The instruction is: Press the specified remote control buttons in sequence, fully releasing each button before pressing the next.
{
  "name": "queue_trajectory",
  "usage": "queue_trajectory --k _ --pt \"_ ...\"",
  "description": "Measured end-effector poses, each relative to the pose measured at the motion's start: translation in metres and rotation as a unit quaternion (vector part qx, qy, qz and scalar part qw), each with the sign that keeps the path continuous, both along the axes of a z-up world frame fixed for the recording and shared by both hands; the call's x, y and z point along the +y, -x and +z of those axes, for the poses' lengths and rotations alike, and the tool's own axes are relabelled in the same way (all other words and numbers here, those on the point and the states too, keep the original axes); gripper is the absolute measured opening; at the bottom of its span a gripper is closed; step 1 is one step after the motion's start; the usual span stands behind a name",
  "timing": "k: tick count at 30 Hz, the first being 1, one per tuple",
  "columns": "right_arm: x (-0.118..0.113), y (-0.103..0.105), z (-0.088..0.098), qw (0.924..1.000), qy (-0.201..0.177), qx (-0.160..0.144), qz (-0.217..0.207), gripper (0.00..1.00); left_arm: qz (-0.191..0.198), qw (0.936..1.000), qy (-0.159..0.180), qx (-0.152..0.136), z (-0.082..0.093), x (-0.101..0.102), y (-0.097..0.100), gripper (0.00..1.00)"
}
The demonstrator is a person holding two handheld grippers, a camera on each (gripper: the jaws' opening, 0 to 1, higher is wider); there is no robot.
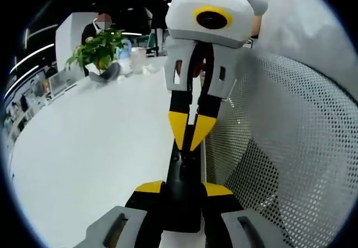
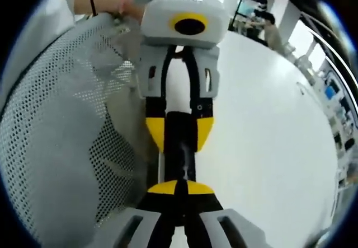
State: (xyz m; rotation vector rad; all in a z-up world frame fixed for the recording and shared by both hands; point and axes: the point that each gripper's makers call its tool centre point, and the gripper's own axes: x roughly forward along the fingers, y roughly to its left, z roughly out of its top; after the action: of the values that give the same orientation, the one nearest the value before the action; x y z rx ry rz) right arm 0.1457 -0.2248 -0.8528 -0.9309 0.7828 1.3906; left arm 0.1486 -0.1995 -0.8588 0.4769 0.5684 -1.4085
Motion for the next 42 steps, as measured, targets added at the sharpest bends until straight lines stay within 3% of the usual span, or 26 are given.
queue_trajectory --k 11,17,22,34,42 --pt "-0.0002 -0.002 -0.0005 1.0 0.005 -0.002 -0.002 0.0 0.0 1.0 0.0 0.001 -0.0004 -0.0001 -0.0001 0.25" --pt "0.0005 -0.0035 -0.0017 0.9997 0.009 0.016 -0.017 0.0 -0.002 1.0 0.002 0.001 -0.0004 -0.0003 0.0 0.25" --pt "-0.0007 -0.002 -0.0026 0.9999 0.008 -0.001 -0.014 0.0 -0.004 1.0 0.004 0.002 -0.0002 -0.0005 0.0 0.25" --pt "-0.0006 -0.0048 0.0005 0.9964 -0.03 0.053 -0.058 0.0 -0.006 1.0 0.007 0.002 -0.0002 -0.0004 -0.0001 0.25" --pt "-0.002 -0.0028 0.0008 0.9971 -0.025 0.052 -0.05 0.0 -0.005 0.9999 0.009 0.003 0.0003 -0.0005 0.0001 0.25"
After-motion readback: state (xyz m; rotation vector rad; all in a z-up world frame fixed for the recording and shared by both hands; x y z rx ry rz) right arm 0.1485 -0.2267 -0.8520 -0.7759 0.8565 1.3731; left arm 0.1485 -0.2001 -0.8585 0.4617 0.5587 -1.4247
